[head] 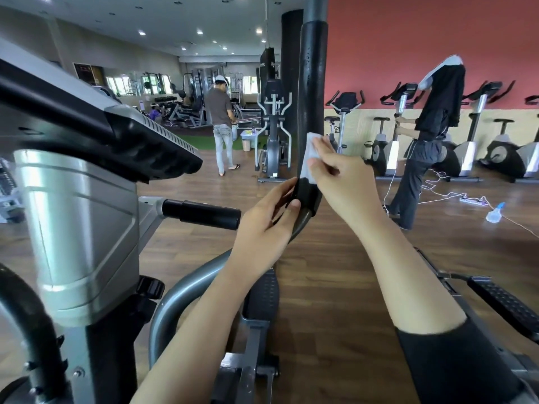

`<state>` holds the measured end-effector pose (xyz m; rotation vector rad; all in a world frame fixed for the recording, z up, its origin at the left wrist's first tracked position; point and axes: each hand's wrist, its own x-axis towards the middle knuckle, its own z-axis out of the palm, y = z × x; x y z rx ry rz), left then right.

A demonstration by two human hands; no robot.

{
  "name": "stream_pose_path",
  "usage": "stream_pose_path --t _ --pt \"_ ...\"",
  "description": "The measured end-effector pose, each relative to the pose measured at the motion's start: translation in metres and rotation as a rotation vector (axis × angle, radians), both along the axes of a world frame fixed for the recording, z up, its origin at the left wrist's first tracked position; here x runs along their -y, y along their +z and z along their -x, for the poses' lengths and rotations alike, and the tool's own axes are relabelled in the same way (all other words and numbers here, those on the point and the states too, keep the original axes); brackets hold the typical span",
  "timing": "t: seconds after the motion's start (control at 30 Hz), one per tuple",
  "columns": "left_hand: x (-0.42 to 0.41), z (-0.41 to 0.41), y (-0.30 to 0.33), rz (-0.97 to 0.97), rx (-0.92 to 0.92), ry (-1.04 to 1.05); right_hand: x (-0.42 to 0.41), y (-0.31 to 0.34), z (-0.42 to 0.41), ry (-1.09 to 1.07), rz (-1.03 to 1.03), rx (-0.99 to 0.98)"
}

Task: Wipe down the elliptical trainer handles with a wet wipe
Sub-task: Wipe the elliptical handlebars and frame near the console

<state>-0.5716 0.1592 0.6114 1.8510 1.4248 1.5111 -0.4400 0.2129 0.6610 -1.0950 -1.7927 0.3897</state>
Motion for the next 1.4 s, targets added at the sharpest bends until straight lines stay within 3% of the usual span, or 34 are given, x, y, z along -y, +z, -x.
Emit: stream_pose_path --t 0.3,1.4 --pt "-0.002 0.004 -0.002 -0.006 0.082 -0.026 0.023 -0.028 -0.004 -0.015 -0.047 0.024" --pt "-0.002 0.006 -0.009 -0.077 0.022 -0.022 0.031 -0.034 -0.003 -0.025 -0.053 -0.109"
